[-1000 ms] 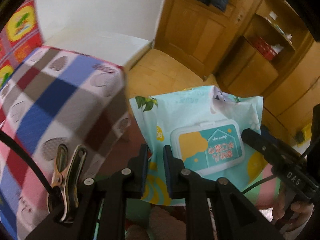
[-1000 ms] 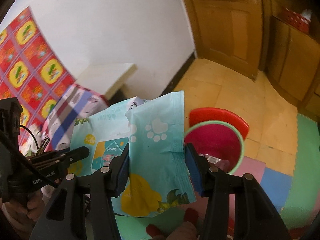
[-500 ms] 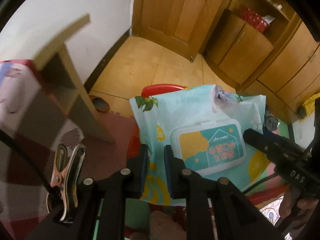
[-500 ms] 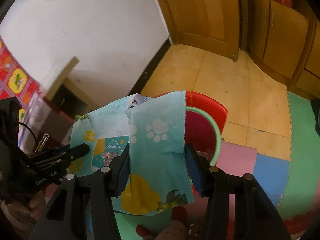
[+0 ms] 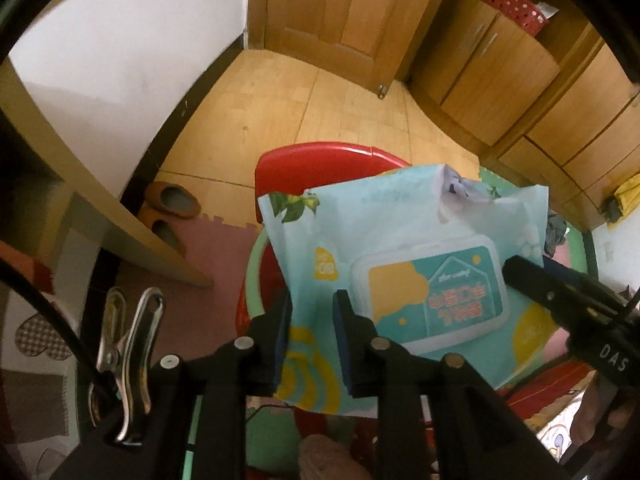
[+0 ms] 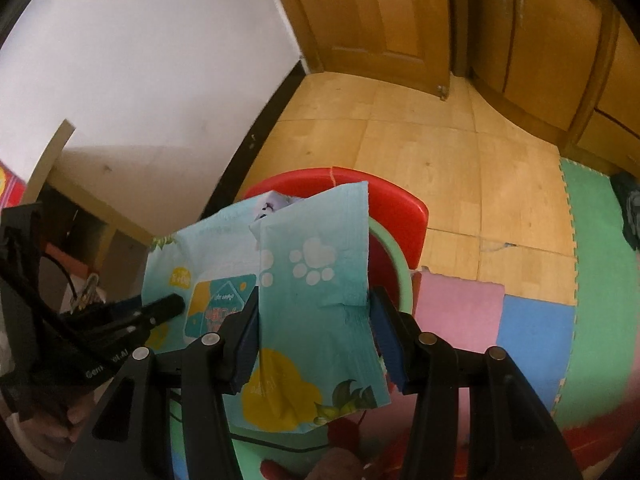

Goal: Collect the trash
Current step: 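Open both tools to drop the wet-wipe packs into the bucket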

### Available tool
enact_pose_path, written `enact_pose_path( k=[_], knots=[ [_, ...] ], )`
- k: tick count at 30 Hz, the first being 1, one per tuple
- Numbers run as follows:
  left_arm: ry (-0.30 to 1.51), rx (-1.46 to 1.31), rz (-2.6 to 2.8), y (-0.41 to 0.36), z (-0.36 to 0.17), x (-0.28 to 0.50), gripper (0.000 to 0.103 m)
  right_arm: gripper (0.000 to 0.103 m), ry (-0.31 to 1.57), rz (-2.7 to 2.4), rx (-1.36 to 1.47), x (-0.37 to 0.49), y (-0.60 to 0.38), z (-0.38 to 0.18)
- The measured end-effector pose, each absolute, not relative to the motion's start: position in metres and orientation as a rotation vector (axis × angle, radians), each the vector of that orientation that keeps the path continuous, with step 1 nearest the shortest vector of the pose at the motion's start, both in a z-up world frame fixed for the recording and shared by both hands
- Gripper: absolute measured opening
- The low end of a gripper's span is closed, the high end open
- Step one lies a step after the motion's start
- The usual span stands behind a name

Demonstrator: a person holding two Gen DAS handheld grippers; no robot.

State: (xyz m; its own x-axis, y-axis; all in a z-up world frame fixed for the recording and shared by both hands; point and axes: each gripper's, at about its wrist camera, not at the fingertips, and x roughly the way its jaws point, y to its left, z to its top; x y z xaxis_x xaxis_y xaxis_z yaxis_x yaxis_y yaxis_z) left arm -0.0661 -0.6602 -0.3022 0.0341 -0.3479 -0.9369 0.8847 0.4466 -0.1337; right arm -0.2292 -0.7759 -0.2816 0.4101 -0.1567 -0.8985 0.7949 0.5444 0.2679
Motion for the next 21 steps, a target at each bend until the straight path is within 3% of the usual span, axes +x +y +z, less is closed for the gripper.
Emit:
enact_pose_path(
  k=[3, 6, 21],
  knots=[
    [1.209, 0.582, -1.032, -0.669, -0.312, -0.064, 0.039, 0.054, 0.982, -0.71, 0.762, -0.229, -0.777, -0.286],
    [1.212, 0.591, -1.038, -0.672, -0.315, -0.064, 0.047, 0.055, 0.997, -0.718, 0.762, -0.227, -0.779, -0.292],
    [1.237, 0.579, -1.036, -0.675, -0.312, -0.06, 0.05, 0.065, 0.958, -0.703, 0.758, -0.223, -0.777, -0.282]
  ],
)
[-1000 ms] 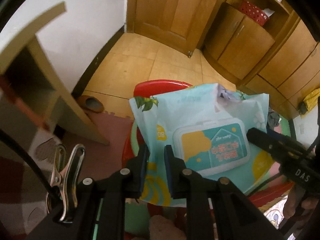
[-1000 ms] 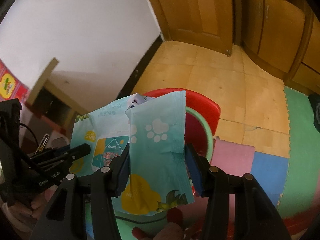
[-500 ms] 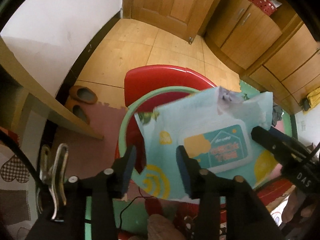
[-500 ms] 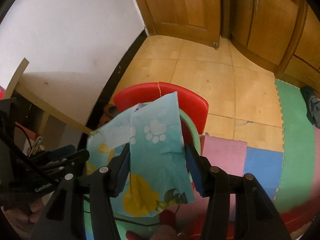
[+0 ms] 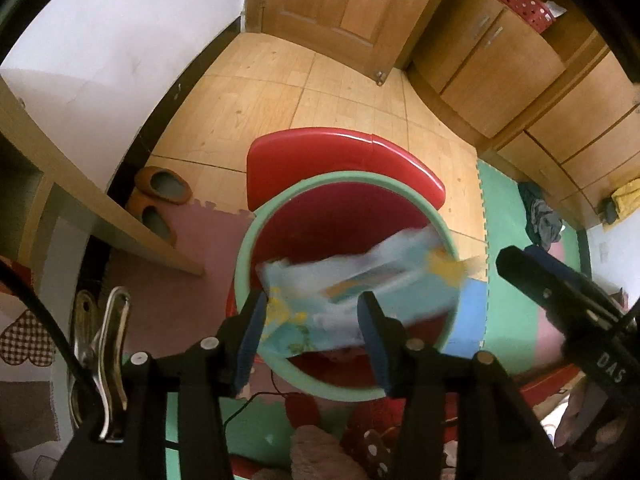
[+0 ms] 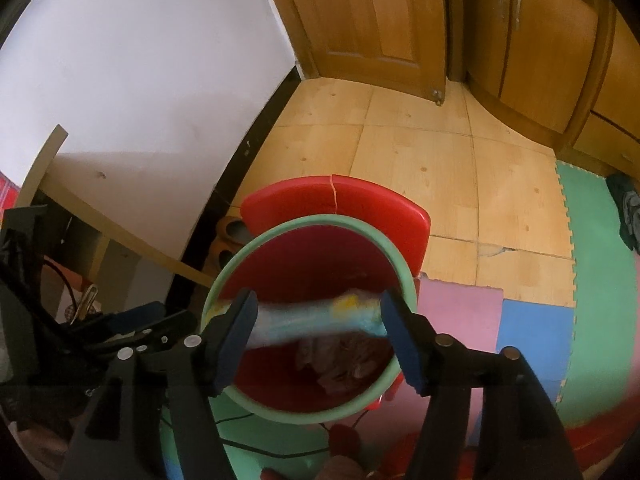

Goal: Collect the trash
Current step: 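Open both tools to drop the wet-wipe packs into the bucket, then move both open tools away from the bucket back over the bed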

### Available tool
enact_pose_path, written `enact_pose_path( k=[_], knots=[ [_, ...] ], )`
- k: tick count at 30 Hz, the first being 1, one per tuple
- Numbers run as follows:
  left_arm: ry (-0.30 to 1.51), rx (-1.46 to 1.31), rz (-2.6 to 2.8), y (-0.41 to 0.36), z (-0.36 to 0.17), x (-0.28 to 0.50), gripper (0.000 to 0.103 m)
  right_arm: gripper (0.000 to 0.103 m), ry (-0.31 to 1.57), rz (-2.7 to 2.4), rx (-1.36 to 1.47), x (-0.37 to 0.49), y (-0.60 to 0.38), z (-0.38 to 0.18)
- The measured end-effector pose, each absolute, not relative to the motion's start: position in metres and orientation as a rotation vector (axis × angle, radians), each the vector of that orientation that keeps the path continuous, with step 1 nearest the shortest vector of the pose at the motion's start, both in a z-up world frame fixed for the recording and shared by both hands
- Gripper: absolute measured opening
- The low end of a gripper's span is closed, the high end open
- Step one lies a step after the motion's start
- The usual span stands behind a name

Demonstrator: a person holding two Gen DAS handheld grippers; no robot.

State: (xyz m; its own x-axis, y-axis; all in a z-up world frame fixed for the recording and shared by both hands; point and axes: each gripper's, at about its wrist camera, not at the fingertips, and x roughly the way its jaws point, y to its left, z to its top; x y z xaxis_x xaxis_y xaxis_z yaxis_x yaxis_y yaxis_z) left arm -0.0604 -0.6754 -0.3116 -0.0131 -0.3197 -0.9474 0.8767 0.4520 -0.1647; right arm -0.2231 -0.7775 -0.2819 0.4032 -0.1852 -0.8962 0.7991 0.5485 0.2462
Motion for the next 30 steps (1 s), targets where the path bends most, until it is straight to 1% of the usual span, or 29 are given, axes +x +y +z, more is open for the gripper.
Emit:
enact_pose_path(
  k=[13, 30],
  knots=[
    [1.241, 0.543, -1.038, -0.668, -0.295, -0.062, 0.05, 0.065, 0.97, -0.672, 0.723, -0.217, -0.76, -0.264],
    [1.184, 0.397, -1.017, -0.615, -0.203, -0.061, 0.05, 0.065, 0.894, -0.548, 0.632, -0.197, -0.702, -0.186]
  ],
)
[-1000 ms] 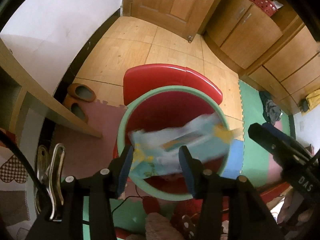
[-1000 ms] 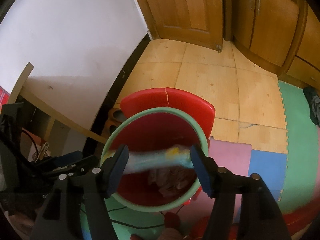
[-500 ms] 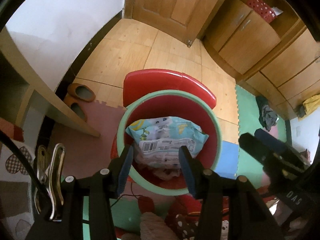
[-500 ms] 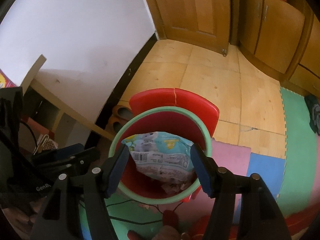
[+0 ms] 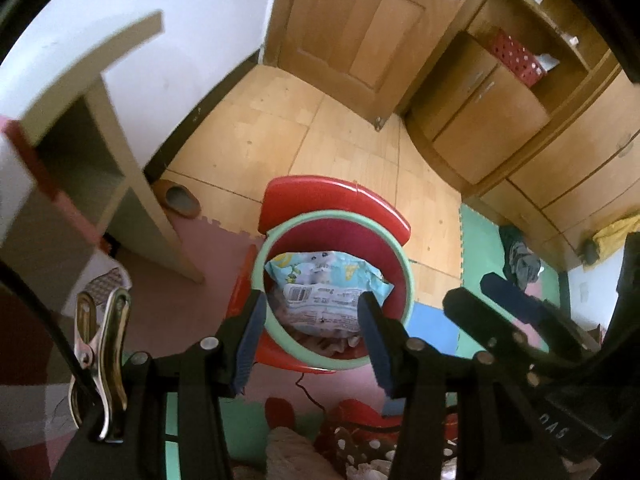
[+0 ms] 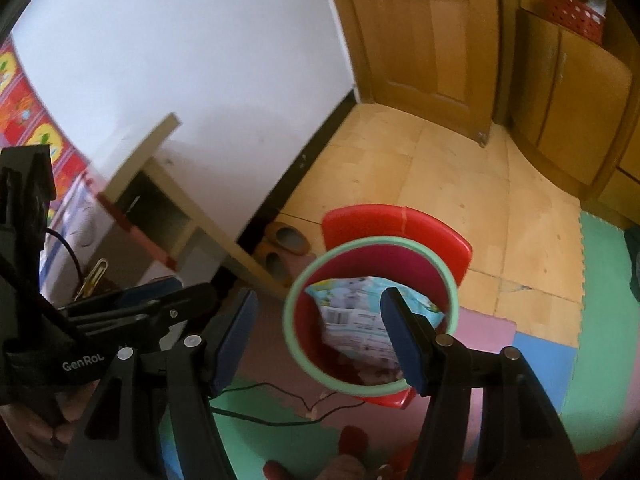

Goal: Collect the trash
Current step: 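Move both open tools away from the bucket back over the bed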

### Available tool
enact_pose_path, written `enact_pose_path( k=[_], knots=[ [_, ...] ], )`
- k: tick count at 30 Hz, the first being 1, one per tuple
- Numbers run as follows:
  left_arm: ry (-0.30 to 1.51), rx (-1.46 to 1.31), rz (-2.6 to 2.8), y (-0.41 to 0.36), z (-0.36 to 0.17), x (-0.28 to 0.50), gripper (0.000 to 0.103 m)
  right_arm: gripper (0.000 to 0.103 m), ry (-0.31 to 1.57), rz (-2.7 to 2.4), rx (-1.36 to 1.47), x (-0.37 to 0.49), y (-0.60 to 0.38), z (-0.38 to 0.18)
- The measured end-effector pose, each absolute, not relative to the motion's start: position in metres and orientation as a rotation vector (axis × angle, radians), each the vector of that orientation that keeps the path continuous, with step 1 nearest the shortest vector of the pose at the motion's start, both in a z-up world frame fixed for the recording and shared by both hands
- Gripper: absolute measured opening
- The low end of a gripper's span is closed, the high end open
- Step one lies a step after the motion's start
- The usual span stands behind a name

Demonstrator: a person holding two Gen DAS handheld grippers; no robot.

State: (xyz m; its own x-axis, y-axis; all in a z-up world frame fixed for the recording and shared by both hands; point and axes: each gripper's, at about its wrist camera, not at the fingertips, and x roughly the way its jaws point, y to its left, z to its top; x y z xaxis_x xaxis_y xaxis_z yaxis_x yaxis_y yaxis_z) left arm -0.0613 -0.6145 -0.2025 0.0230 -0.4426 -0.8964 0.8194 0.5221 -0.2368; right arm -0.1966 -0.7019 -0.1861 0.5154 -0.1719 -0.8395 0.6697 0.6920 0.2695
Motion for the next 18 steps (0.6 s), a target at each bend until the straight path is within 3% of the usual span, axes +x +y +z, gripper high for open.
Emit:
enact_pose_path(
  k=[18],
  knots=[
    [1.126, 0.256, -0.845, -0.48, -0.114, -0.026, 0.05, 0.065, 0.817, -0.324, 0.5, -0.147, -0.597, -0.101]
  ],
)
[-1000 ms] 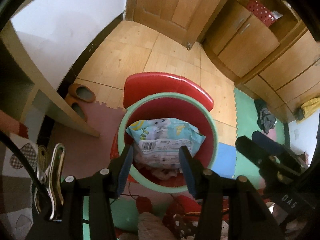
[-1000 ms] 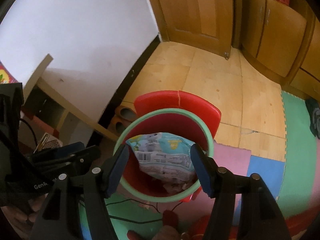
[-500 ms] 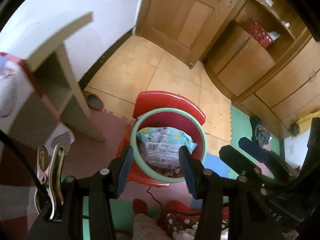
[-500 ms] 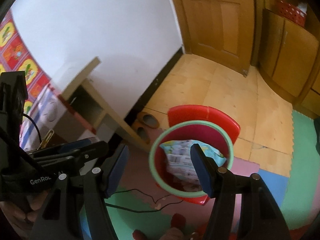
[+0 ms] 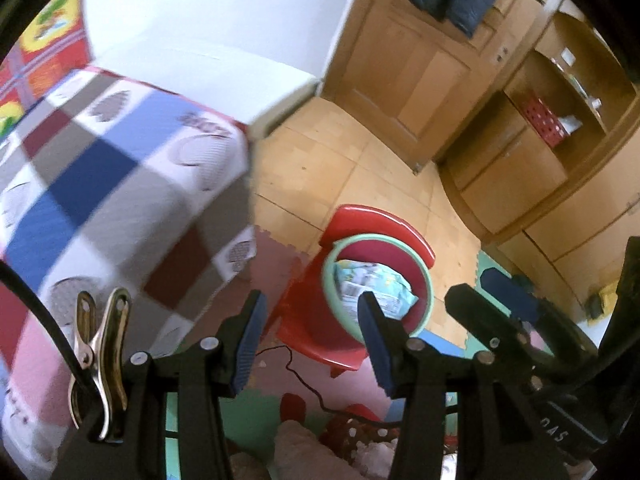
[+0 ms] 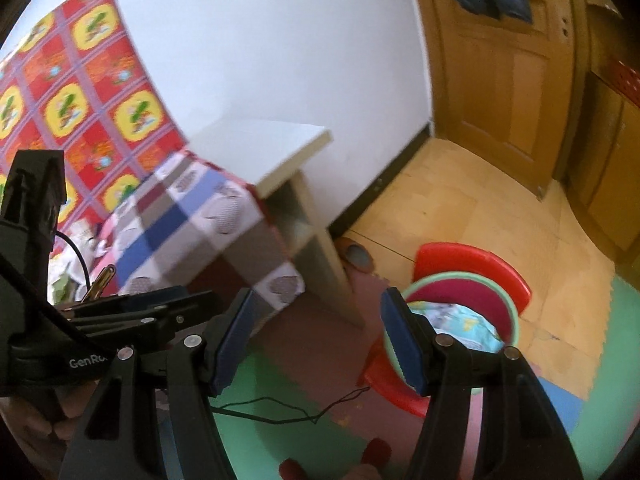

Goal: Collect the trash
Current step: 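Move both open tools away from the bucket back over the bed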

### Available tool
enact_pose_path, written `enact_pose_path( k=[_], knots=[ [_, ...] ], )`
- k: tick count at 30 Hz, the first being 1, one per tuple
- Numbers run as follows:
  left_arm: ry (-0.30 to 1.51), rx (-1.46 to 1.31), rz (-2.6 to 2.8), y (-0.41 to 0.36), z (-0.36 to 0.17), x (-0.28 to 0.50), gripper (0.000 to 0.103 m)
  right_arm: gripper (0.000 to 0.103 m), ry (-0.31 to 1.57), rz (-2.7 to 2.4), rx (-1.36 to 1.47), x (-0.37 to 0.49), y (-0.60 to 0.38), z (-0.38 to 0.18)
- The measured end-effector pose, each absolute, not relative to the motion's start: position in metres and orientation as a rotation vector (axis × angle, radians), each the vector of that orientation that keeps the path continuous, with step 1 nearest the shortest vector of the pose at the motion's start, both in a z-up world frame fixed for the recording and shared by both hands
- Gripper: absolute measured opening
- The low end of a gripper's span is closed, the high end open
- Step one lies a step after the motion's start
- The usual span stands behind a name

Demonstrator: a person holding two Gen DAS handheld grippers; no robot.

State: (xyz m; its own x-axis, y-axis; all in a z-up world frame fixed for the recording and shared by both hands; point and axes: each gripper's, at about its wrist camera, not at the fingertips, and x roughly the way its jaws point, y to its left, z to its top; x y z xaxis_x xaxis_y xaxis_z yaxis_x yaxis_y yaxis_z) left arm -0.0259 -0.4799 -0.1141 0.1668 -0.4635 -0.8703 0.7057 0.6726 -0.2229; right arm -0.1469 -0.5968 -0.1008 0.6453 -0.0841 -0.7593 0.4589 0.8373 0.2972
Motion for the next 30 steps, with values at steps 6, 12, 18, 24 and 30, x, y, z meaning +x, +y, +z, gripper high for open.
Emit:
enact_pose_path(
  k=[6, 12, 18, 24, 30],
  knots=[
    [1.093, 0.217, -0.776, -0.427, -0.091, -0.017, 0.05, 0.065, 0.796, -0.25, 0.46, -0.132, -0.558, -0.078],
    [1.065, 0.182, -0.708, -0.378, -0.07, -0.006, 0.05, 0.065, 0.782, -0.175, 0.437, -0.118, -0.518, -0.06],
    [1.039, 0.145, -0.625, -0.32, -0.051, 0.008, 0.05, 0.065, 0.77, -0.09, 0.411, -0.096, -0.471, -0.044],
    [1.026, 0.108, -0.551, -0.264, -0.039, 0.02, 0.05, 0.065, 0.757, -0.02, 0.385, -0.075, -0.43, -0.032],
    [1.019, 0.087, -0.475, -0.208, -0.032, 0.031, 0.05, 0.065, 0.762, 0.046, 0.371, -0.054, -0.387, -0.027]
  ],
)
